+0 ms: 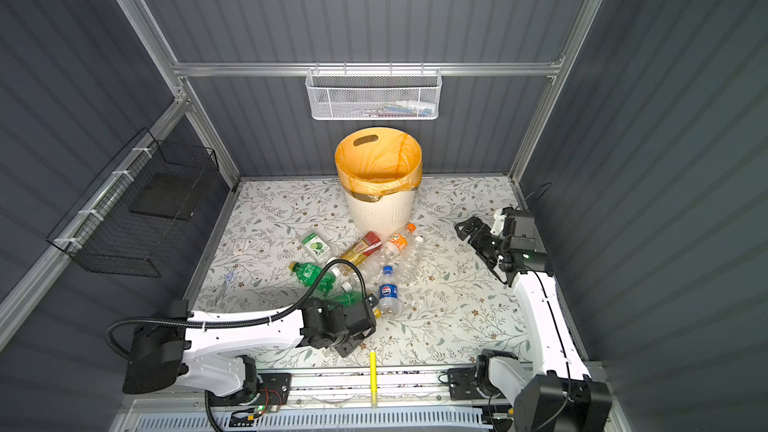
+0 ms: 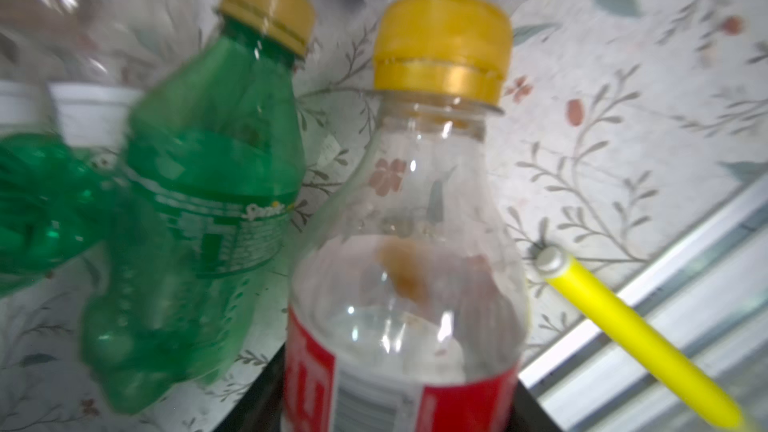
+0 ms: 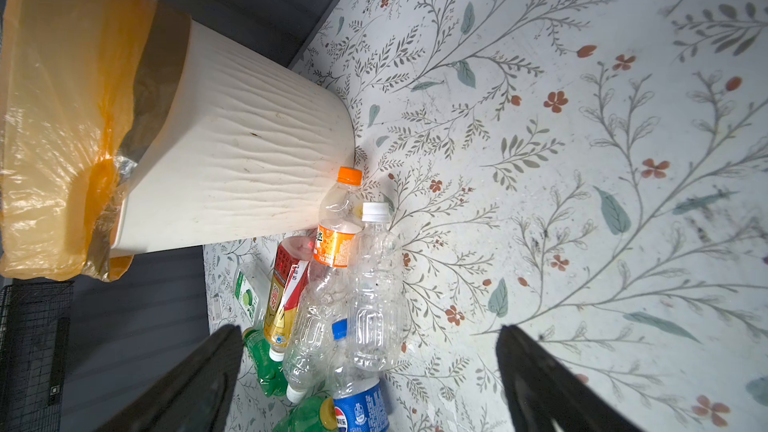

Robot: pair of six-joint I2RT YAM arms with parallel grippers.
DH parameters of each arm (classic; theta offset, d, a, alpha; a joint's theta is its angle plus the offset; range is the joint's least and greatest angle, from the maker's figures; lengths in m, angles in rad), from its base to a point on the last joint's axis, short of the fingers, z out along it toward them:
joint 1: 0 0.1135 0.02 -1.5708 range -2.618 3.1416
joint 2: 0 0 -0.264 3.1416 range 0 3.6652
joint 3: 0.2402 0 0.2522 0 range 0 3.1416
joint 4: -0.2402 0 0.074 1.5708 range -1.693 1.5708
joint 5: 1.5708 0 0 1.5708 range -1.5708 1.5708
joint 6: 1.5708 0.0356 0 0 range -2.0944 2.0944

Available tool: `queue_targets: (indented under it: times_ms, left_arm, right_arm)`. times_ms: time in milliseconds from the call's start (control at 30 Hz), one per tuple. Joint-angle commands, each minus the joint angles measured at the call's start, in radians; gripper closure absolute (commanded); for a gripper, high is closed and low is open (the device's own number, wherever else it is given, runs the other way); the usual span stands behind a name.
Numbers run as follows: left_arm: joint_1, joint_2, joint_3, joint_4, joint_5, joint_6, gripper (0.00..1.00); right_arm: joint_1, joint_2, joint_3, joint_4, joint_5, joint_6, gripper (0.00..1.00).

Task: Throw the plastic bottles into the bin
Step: 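Lift the red-labelled bottle over the bin and release it with the left gripper, then grasp the white-capped clear bottle with the right gripper while the left gripper withdraws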

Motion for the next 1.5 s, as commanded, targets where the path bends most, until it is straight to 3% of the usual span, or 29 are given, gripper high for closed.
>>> queue_targets:
  times_ms: [0,67,100,133,167,200,267,367,433,533,733,833,967,1167,1333,1467]
  left_arm:
    - [0.092,-0.040,0.340,-0.120,0.010,0.254,0.49]
    - [0.165,0.017,0.654,-0.184,-0.053,0.410,0.49]
    - [0.189,0.070,0.817,-0.185,-0.151,0.498,0.42]
    - [0.209,0.120,0.943,-0.151,-0.251,0.580,0.28]
    - [0.245,0.169,1.037,-0.039,-0.357,0.684,0.04]
    - [0.301,0.220,1.097,0.099,-0.408,0.767,0.00]
    - [0.412,0.342,1.252,0.242,-0.406,0.832,0.00]
    - [0.505,0.561,1.621,0.152,-0.382,0.753,0.00]
    - [0.510,0.593,1.675,0.175,-0.438,0.754,0.00]
    - [0.543,0.511,1.556,0.244,-0.462,0.694,0.00]
    - [0.573,0.221,1.225,0.316,-0.454,0.610,0.00]
    - [0.633,0.070,1.017,0.330,-0.420,0.540,0.00]
    - [0.810,-0.070,0.755,0.204,-0.255,0.294,0.00]
    - [1.018,-0.197,0.330,0.219,0.046,0.028,0.01]
    - [1.115,-0.223,0.106,0.311,0.234,-0.098,0.02]
    - [1.154,-0.215,0.028,0.335,0.300,-0.140,0.02]
  right_arm:
    - [-0.005,-0.011,0.008,-0.010,-0.004,0.007,0.03]
    - [-0.006,-0.019,0.014,-0.010,-0.008,0.010,0.03]
    - [-0.005,-0.023,0.010,-0.002,-0.011,0.017,0.03]
    - [-0.006,-0.028,0.004,0.008,-0.017,0.026,0.03]
    - [-0.004,-0.032,-0.009,0.028,-0.025,0.039,0.03]
    - [-0.004,-0.032,-0.023,0.051,-0.036,0.057,0.03]
    - [-0.005,-0.029,-0.038,0.072,-0.073,0.086,0.04]
    - [0.002,-0.052,-0.042,0.066,-0.104,0.104,0.04]
    - [0.003,-0.089,-0.048,0.042,-0.079,0.099,0.04]
    - [0.003,-0.123,-0.046,-0.011,-0.040,0.068,0.03]
    - [0.010,-0.102,-0.033,-0.039,-0.033,0.032,0.03]
    - [0.059,-0.077,-0.006,-0.072,0.028,-0.030,0.03]
    - [0.167,-0.028,0.014,-0.097,0.165,-0.042,0.03]
    - [0.356,0.114,0.011,-0.045,0.252,0.038,0.03]
    - [0.467,0.250,0.017,0.028,0.291,0.112,0.05]
    - [0.519,0.354,0.051,0.071,0.320,0.144,0.06]
